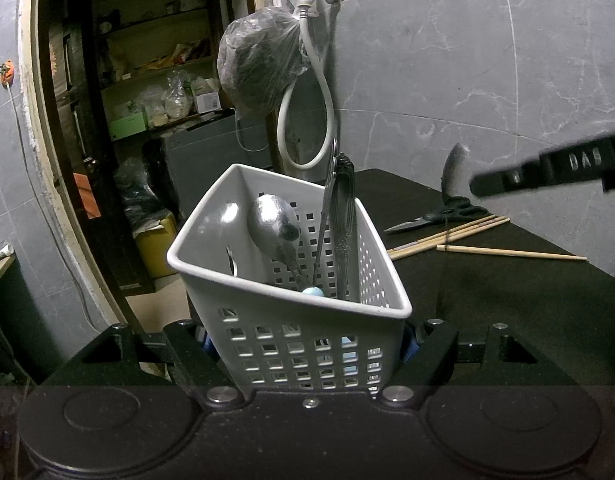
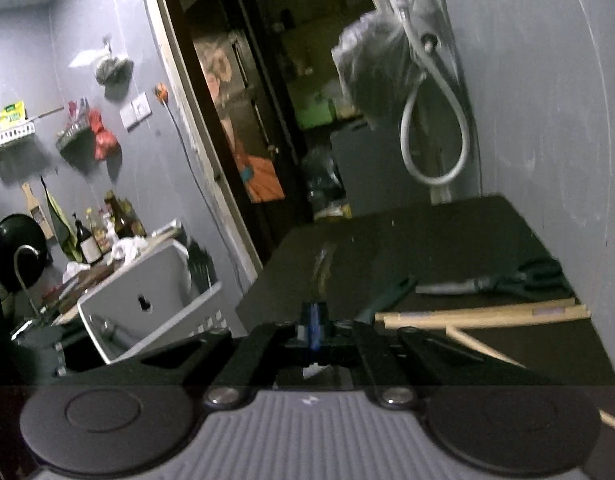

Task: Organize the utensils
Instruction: 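Carry the held silver spoon over the table toward the scissors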

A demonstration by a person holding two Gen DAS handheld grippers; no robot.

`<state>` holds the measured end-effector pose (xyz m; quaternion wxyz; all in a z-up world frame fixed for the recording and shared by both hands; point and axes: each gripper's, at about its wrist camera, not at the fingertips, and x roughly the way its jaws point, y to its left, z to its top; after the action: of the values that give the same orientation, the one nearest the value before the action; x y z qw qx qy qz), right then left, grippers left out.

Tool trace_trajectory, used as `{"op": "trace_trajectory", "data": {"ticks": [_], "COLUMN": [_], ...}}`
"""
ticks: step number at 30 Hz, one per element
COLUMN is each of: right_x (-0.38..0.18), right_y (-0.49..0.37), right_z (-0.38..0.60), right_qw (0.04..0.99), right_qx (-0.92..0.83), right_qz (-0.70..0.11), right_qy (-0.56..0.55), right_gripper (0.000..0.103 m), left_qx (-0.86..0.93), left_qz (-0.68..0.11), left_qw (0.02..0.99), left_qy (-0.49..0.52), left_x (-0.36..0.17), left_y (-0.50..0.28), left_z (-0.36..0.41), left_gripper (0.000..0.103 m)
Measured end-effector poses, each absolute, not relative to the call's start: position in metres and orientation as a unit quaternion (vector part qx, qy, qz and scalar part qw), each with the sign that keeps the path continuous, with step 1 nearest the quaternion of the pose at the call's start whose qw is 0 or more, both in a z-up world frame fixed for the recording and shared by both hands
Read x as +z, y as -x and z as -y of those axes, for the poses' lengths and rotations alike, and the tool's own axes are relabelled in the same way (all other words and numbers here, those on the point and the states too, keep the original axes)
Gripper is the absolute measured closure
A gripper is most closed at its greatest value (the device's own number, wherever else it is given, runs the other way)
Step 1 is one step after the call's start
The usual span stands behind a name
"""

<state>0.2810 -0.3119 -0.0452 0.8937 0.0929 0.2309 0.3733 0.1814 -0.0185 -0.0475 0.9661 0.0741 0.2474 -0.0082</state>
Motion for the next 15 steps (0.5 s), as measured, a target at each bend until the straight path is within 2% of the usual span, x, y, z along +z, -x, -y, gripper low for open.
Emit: {"op": "trace_trajectory", "data": {"ticks": [4, 11, 13, 15], "right_x": [-0.042, -0.064, -0.074, -0.081], "right_y": [-0.286, -0.3, -0.311, -0.325], "right_z": [0.307, 0.299, 0.297, 0.299], "right_qw": [0.895, 0.887, 0.889, 0.892], "right_qx": [0.375, 0.356, 0.332, 0.306], "right_qz": [-0.228, -0.284, -0.306, -0.32], "right_qy": [-0.083, -0.072, -0.077, -0.091], "right_gripper": [0.103, 0.101, 0.093, 0.063], "left_qx": [-0.008, -0.008, -0.008, -0.008], "left_qz": [-0.248, -0.248, -0.248, -0.249], "left_qw": [0.966, 0.966, 0.966, 0.966], "left_qy": [-0.074, -0.074, -0.074, -0.074], "left_x": [-0.048, -0.048, -0.048, -0.048], "left_y": [-0.181, -0.181, -0.181, -0.182], "left_z": [0.019, 0.019, 0.019, 0.019], "left_gripper": [0.024, 0.024, 0.024, 0.024]}}
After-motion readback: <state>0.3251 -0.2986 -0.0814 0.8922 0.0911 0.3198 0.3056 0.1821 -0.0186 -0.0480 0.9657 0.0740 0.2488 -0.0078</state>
